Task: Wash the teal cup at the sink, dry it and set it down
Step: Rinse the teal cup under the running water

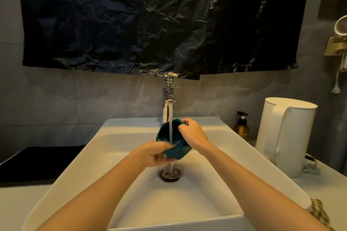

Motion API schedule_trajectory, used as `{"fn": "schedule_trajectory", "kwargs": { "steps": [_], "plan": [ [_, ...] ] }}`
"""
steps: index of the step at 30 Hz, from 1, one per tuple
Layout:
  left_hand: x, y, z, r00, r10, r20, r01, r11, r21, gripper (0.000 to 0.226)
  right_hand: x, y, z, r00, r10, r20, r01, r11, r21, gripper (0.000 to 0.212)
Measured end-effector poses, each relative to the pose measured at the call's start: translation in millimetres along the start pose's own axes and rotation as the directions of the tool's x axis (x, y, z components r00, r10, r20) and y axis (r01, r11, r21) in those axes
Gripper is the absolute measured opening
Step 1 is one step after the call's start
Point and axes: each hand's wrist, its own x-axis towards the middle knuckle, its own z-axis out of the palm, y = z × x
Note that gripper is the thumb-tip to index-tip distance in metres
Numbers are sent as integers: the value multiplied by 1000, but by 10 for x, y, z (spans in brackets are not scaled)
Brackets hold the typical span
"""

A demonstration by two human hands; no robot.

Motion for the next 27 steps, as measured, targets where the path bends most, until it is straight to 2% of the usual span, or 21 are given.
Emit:
{"fn": "schedule_trajectory", "kwargs": {
  "steps": [3,6,9,12,14,17,19,21,23,24,27],
  "plan": [
    [1,-4,-4,985,110,-134,-95,989,116,41,-41,-7,26,995,-36,93,25,993,112,36],
    [-49,25,-13,941,202,-270,-153,969,193,52,-69,-34,31,981,-39,190,13,991,136,38],
    [-89,28,-20,927,236,-293,-191,966,174,49,-79,-44,41,978,-50,204,27,993,115,37],
    [-84,47,-19,931,229,-283,-217,974,72,26,-80,-31,68,988,-81,128,70,994,84,35],
    [-81,76,-9,924,268,-274,-244,962,119,11,-65,-16,82,994,-104,31,102,993,52,34],
    [-54,115,-4,916,328,-233,-269,930,251,18,-77,-1,69,987,-146,-72,146,989,-9,32],
    [-57,134,-35,912,344,-223,-281,921,270,22,-90,23,41,976,-183,-118,174,981,-86,31],
    [-45,160,-92,895,338,-290,-292,937,191,30,-95,73,18,957,-241,-165,209,960,-187,31],
    [-65,191,-118,888,313,-337,-292,950,114,24,-105,112,-7,930,-308,-199,251,930,-268,34],
    [-102,212,-98,913,273,-304,-274,961,40,23,-111,126,-10,913,-347,-214,275,912,-303,36],
    [-208,271,-2,989,130,-68,-144,945,-294,35,-138,124,-16,854,-470,-222,352,838,-417,44]
  ]
}}
